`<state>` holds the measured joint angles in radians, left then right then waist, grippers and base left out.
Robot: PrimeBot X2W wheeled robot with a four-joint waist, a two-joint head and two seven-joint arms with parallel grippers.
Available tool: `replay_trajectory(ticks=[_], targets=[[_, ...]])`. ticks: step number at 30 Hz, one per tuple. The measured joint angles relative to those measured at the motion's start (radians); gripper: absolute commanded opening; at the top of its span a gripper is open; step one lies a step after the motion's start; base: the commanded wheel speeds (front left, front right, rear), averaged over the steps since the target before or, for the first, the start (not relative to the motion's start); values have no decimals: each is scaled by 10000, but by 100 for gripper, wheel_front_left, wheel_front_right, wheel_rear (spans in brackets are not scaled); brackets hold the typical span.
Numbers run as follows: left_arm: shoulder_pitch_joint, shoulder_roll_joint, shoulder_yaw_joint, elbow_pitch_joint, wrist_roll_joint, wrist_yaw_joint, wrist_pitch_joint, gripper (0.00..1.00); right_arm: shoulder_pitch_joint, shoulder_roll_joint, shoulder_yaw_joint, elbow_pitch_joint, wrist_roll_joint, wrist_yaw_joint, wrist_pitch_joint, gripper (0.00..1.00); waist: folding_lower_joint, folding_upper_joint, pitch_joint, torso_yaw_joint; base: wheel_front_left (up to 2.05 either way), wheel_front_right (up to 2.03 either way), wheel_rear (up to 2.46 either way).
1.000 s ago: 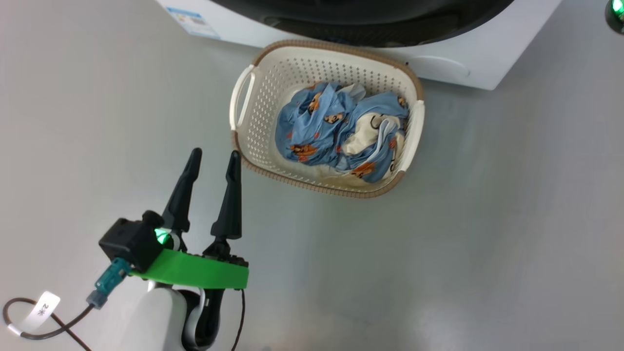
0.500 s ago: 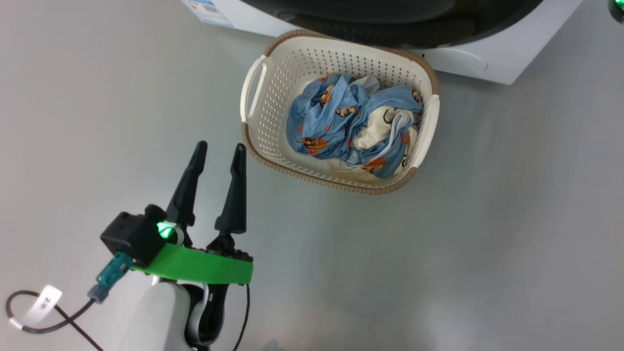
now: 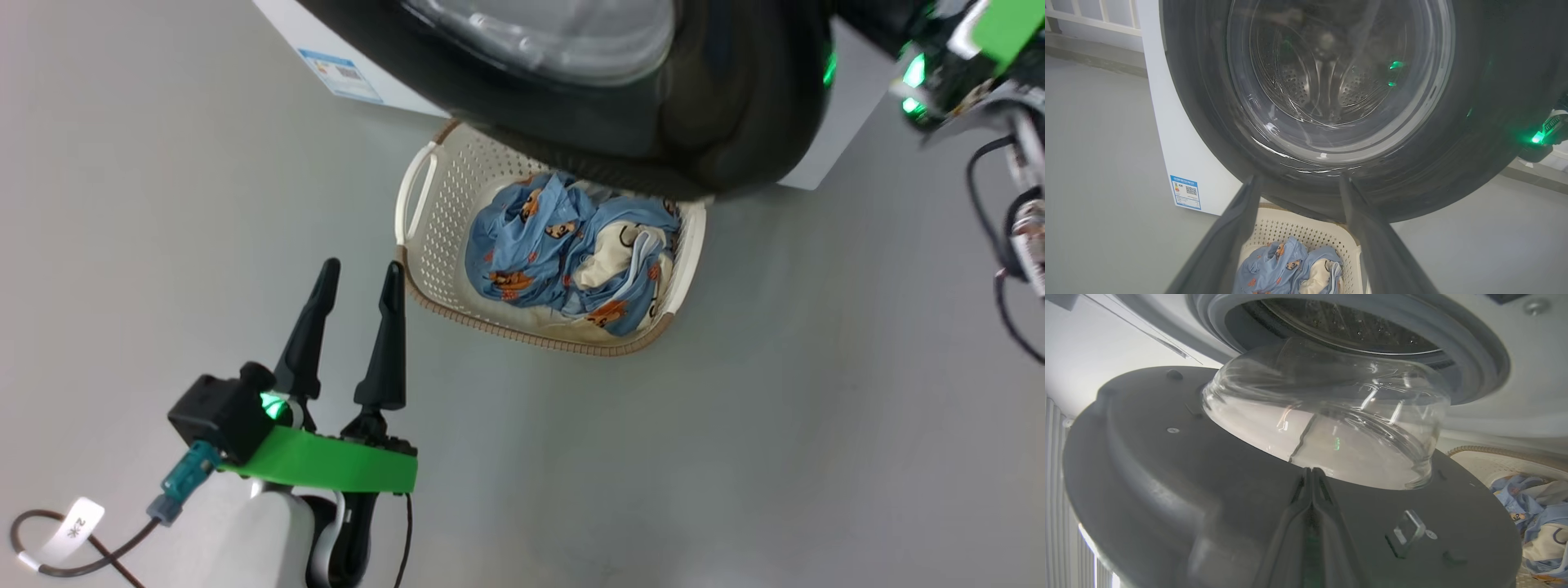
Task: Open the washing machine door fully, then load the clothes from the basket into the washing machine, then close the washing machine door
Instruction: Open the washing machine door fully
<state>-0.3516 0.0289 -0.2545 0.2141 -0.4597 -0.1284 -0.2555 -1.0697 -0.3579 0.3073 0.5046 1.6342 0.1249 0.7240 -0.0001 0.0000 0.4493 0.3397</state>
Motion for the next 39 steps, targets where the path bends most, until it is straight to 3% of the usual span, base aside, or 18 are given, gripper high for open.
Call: replay_trajectory(ticks=[17, 39], targets=[[786, 17, 92, 81, 391, 0, 0, 100, 1885, 823, 504, -915, -10, 0, 871, 0, -1, 0, -1242, -67, 0, 0, 0], [1320, 29, 213, 105, 562, 0, 0, 100, 3453, 2031, 1005, -1833, 15, 0, 2006, 0, 0, 0, -2074, 598, 0, 0, 0]])
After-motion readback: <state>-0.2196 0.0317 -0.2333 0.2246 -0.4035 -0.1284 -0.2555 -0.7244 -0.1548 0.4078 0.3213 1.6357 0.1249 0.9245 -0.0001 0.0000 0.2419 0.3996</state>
